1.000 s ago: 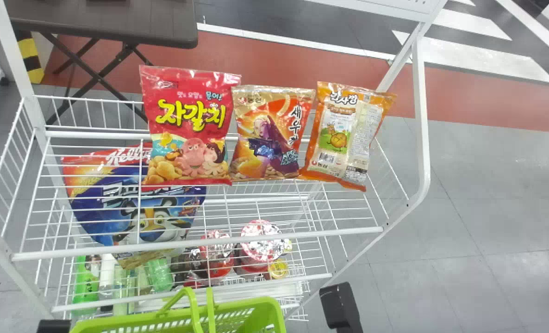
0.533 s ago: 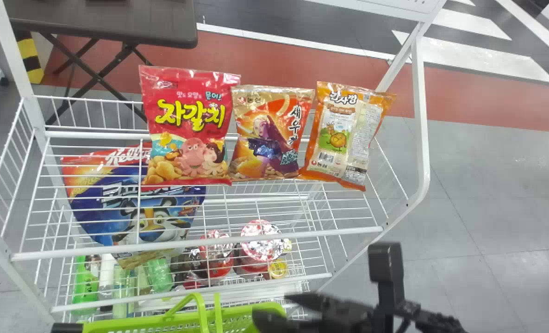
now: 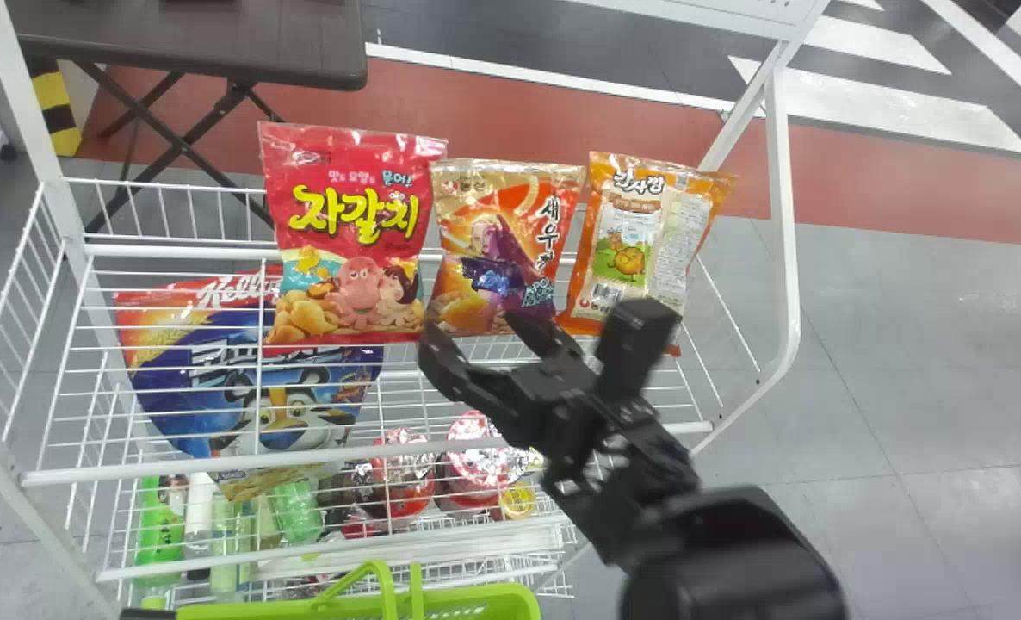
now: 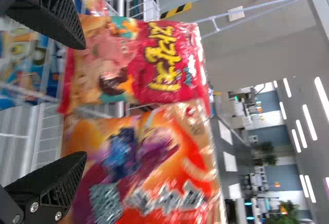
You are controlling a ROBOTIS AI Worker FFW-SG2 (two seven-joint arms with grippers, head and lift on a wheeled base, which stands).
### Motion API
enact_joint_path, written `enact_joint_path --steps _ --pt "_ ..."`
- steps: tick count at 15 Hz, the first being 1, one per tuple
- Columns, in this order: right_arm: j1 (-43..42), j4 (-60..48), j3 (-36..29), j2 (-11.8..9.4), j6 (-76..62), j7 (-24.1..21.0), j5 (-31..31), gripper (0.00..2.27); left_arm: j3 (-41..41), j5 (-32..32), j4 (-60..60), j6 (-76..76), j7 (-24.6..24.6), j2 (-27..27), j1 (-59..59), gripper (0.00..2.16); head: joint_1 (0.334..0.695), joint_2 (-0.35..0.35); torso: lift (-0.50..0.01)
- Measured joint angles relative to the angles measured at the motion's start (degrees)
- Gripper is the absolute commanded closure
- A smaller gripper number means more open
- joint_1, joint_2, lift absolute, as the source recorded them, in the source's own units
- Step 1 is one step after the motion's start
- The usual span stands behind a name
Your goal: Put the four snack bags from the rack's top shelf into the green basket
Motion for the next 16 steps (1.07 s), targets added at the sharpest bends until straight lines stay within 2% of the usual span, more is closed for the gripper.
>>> enact_joint_path --steps 1,3,4,5,6,7,8,12,16 --pt "-3.66 3.43 2.03 1.34 -0.24 -0.67 1.28 0.08 0.0 0.0 0.2 -0.07 -0.29 0.04 -0.06 2.11 0.695 -0.332 0.0" --pt "-9.41 9.21 4.2 3.41 -0.33 -0.89 3.03 0.08 0.19 0.02 0.45 -0.15 -0.76 0.12 -0.2 2.11 0.695 -0.239 0.0" --pt "-11.96 11.86 5.24 3.66 -0.33 -1.9 3.53 0.13 0.53 0.12 0.58 -0.16 -0.98 0.14 -0.26 2.11 0.695 -0.224 0.0" --pt "-13.9 13.87 6.14 3.76 -0.29 -2.77 3.82 0.27 0.96 0.3 0.74 -0.17 -1.21 0.14 -0.35 2.11 0.695 -0.207 0.0" --pt "-15.68 15.69 6.91 3.8 0.0 -3.31 4.12 0.87 1.5 0.51 1.0 -0.19 -1.56 0.14 -0.52 2.11 0.695 -0.194 0.0" --pt "-16.85 16.8 7.27 3.82 0.83 -3.4 4.51 1.84 1.92 0.71 1.26 -0.2 -1.87 0.13 -0.8 2.11 0.695 -0.184 0.0" --pt "-17.54 17.26 7.37 3.82 2.41 -2.83 4.84 2.11 2.16 0.88 1.44 -0.2 -2.06 0.13 -1.05 2.11 0.695 -0.17 0.0" --pt "-17.11 16.22 7.61 3.82 5.57 1.93 5.25 2.15 2.27 1.11 1.84 -0.16 -1.97 0.04 -1.96 2.11 0.695 -0.146 0.0" --pt "-11.34 6.3 7.42 3.82 7.22 3.08 6.37 2.14 2.29 1.15 1.88 -0.08 -1.77 -0.03 -2.33 2.11 0.695 -0.142 0.0"
